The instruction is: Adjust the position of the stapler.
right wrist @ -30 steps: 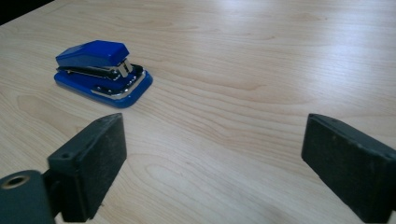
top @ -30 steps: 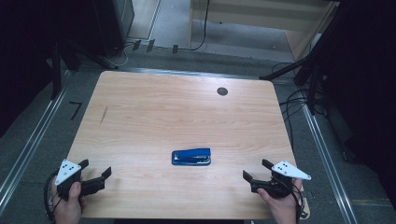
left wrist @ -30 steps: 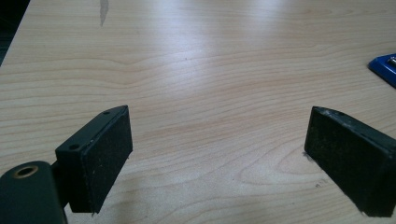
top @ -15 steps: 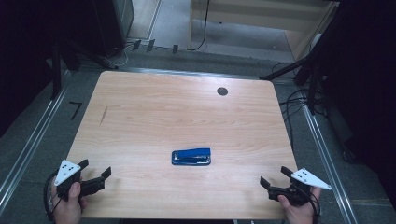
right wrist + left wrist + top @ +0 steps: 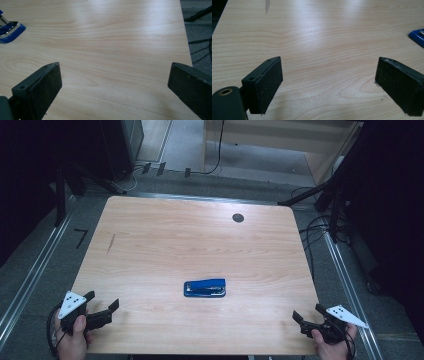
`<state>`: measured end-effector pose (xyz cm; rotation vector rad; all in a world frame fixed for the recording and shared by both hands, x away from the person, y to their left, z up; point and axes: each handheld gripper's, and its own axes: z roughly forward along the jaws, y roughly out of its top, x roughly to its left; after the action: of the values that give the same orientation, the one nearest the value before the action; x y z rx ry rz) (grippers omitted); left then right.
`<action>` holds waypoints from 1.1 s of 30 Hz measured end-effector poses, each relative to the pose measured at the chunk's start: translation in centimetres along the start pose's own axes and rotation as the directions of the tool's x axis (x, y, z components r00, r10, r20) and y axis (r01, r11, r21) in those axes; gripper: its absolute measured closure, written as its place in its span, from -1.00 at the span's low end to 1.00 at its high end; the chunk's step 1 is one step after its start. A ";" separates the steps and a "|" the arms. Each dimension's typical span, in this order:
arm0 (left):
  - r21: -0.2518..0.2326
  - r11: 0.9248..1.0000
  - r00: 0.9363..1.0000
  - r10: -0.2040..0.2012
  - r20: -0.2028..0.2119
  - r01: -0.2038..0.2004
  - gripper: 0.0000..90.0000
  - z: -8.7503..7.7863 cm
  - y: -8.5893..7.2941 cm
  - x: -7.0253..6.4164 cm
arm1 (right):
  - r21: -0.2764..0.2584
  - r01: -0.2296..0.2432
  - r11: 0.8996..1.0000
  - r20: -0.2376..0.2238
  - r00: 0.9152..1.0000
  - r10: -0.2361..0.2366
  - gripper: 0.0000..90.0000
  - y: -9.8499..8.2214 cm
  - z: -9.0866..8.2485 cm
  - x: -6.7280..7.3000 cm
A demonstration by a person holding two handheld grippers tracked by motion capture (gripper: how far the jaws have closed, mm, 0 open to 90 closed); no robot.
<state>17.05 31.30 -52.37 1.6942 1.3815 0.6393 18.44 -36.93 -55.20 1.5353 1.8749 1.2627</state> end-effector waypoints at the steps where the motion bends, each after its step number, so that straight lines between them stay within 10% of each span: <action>1: -0.001 1.000 1.000 -0.001 0.000 0.001 -0.82 0.0 0.0 0.0 | -0.003 -0.003 1.000 0.004 1.000 0.003 -1.00 0.0 0.0 -0.1; 33: 0.031 1.000 1.000 0.002 -0.006 -0.002 -0.82 0.4 0.2 0.1 | 0.041 0.029 0.999 0.056 0.998 -0.031 -0.95 0.1 0.2 0.3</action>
<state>17.52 31.23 -52.40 1.7196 1.4011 0.6269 18.56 -36.58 -55.21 1.5415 1.8914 1.1631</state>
